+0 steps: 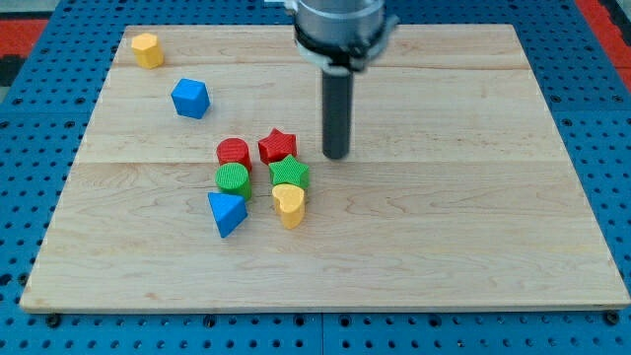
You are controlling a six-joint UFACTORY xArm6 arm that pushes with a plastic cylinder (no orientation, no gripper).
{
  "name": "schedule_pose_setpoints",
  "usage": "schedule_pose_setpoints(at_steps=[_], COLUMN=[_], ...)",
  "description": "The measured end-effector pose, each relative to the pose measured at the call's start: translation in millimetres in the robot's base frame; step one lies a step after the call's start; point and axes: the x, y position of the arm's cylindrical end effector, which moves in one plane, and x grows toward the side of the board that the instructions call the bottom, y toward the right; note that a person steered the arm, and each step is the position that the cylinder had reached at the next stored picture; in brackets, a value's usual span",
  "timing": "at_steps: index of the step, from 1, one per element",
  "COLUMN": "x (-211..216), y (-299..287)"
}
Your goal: Push the yellow heart into the blue triangle
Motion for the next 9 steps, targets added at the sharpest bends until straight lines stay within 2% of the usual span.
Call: schedule_pose_setpoints(at_steps=[2,3,4,5,7,8,9], x=[102,91,109,98,76,69,68], y=[-38,-106,-92,-18,-108,-116,-87])
